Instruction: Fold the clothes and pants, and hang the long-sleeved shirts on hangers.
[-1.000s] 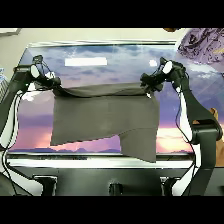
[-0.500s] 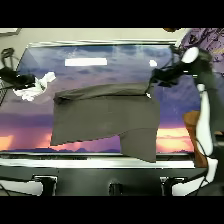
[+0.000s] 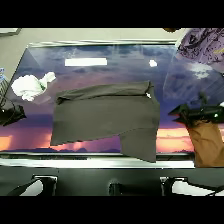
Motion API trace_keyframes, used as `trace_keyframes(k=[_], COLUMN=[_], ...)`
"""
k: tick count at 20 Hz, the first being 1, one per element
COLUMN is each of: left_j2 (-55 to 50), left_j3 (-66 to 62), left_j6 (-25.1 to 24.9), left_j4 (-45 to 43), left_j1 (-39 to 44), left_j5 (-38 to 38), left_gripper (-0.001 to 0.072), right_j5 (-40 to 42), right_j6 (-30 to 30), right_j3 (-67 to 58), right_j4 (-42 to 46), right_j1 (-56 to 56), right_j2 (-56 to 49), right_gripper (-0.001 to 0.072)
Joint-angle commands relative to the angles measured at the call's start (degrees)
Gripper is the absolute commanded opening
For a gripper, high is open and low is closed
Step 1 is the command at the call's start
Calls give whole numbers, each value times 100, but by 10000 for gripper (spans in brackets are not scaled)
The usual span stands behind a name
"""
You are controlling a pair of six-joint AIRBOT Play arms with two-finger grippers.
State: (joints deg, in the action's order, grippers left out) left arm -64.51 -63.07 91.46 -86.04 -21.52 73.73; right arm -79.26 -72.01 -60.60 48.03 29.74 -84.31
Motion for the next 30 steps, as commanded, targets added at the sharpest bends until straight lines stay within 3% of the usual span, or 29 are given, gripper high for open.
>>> trace_keyframes(k=[1,6,12,16,17,20,22,24,27,30], left_j2=[219,219,219,219,219,219,221,225,225,216], left_j3=[321,321,319,319,319,358,527,935,1746,2474], left_j6=[0,0,0,127,376,931,890,450,-977,-1510], left_j4=[13,15,13,20,13,42,107,778,2481,2914], left_j1=[-63,-61,-61,-61,-70,-262,-645,-1220,-2026,-2236], left_j5=[-76,-138,-444,-356,-278,92,291,254,190,74], left_gripper=[394,394,394,395,395,396,397,396,396,396], right_j5=[186,306,164,304,378,614,656,686,658,586], right_j6=[678,1180,1285,1298,1270,1244,1252,1248,1169,1110], right_j3=[951,1062,1062,1062,1062,1062,1060,1060,1060,1060], right_j4=[-275,-835,-885,-730,-693,-774,-826,-822,-820,-822], right_j1=[173,173,138,-452,-616,-826,-798,-798,-807,-804], right_j2=[-247,-737,-1091,-1106,-1104,-1091,-1005,-833,-514,-205], right_gripper=[540,539,537,529,505,146,33,30,30,30])
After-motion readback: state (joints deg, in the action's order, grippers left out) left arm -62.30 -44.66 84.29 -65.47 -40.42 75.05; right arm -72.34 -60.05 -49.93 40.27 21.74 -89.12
